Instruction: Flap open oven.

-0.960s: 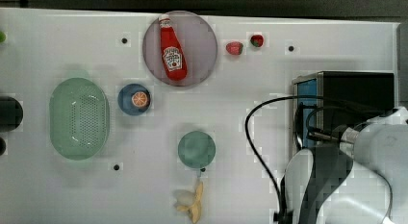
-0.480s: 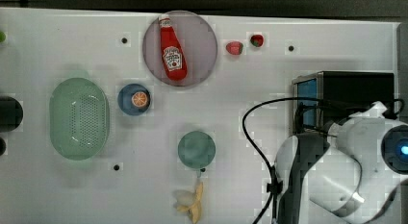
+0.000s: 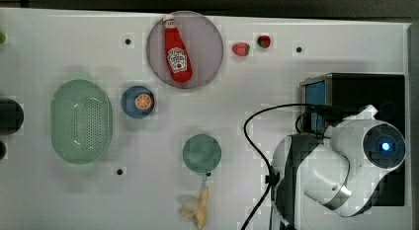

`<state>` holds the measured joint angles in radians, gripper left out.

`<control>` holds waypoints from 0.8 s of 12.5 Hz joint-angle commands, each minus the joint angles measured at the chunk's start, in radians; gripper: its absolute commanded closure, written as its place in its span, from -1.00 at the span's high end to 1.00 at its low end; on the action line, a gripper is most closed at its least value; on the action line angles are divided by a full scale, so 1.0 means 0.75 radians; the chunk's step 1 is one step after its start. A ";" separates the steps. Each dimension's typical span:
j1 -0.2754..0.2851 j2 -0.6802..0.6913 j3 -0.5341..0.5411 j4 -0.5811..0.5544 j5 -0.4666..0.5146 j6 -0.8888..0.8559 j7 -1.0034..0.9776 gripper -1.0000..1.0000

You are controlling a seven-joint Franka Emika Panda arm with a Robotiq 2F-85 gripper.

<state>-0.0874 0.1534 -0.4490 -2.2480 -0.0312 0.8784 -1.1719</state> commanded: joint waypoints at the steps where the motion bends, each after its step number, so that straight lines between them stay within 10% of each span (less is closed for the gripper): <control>1: 0.017 -0.008 0.028 -0.004 -0.020 0.031 -0.041 -0.65; 10: 0.163 -0.009 0.078 -0.072 -0.510 0.030 0.486 -0.65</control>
<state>0.0054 0.1593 -0.4270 -2.2812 -0.4177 0.8965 -0.9185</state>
